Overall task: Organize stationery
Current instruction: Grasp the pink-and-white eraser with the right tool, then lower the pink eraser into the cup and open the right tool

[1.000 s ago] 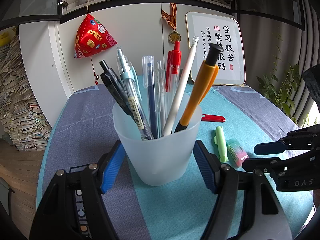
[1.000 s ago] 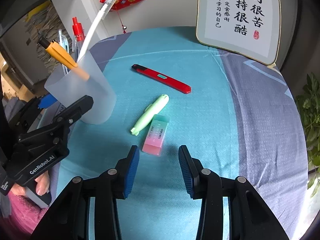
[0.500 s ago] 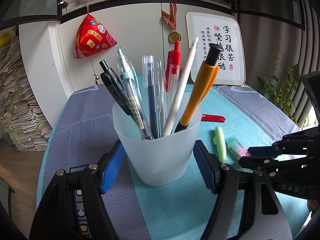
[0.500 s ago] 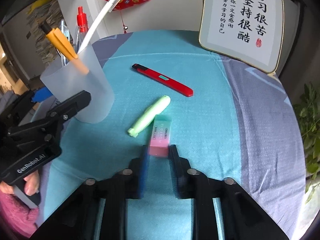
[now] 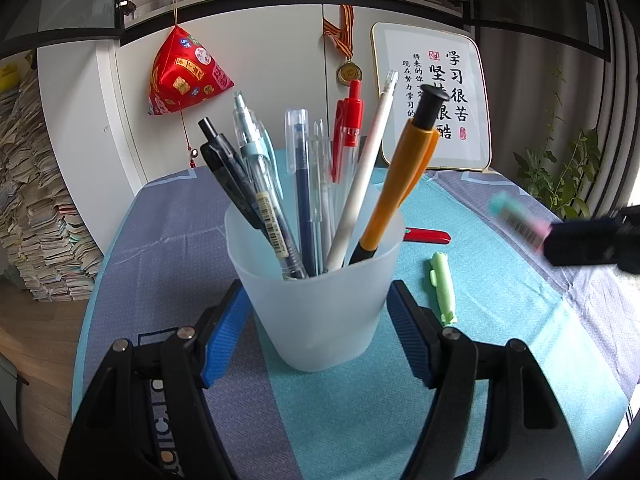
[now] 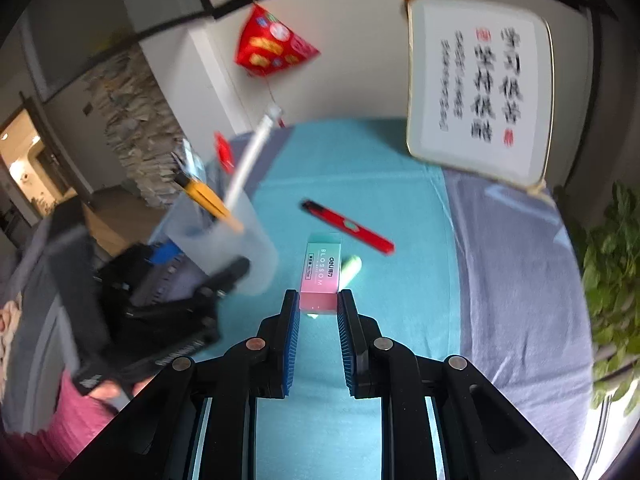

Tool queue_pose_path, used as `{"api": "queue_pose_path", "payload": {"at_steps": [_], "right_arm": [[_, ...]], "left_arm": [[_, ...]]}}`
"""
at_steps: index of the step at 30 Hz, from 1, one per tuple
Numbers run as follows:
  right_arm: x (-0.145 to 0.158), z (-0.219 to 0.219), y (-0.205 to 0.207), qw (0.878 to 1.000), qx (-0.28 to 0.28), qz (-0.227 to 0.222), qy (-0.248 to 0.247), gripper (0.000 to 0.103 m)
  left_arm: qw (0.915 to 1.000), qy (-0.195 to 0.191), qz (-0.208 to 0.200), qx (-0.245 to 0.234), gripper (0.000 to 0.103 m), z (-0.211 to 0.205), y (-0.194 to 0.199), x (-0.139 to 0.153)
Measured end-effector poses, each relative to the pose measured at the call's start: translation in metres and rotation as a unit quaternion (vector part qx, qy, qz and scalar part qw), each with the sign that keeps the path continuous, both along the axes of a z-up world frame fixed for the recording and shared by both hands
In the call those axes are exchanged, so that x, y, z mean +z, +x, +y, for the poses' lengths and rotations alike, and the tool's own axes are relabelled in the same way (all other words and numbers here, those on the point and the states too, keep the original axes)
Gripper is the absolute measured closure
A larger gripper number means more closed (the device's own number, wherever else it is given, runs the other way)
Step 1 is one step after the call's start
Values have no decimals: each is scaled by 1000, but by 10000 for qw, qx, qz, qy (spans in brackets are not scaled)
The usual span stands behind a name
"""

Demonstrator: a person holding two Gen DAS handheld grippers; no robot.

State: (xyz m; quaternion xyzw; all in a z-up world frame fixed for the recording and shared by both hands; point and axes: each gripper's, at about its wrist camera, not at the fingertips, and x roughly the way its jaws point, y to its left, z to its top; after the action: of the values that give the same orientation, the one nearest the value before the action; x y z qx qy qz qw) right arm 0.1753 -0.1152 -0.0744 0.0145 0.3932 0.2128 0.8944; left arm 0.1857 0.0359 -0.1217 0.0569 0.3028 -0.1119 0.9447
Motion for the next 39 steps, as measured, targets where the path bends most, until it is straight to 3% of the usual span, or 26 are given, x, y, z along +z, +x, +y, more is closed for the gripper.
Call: {"api": "queue_pose_path", "payload": {"at_steps": [10,18,25,39], "right_arm": [[48,24,-17,9970,587,-509,4,83],[89,53,-6,9908,1150,-710,83,83],[89,78,25,9887,1439,-177,377,83],[64,89,58,9875,1333,746,389,83]], "left_arm": [[10000,1,-3,0,33,0,0,0],[10000,2,-3,0,33,0,0,0],[10000,0,2,-1,33,0,1,0],[10000,20,5,3,33,0,0,-2]]}}
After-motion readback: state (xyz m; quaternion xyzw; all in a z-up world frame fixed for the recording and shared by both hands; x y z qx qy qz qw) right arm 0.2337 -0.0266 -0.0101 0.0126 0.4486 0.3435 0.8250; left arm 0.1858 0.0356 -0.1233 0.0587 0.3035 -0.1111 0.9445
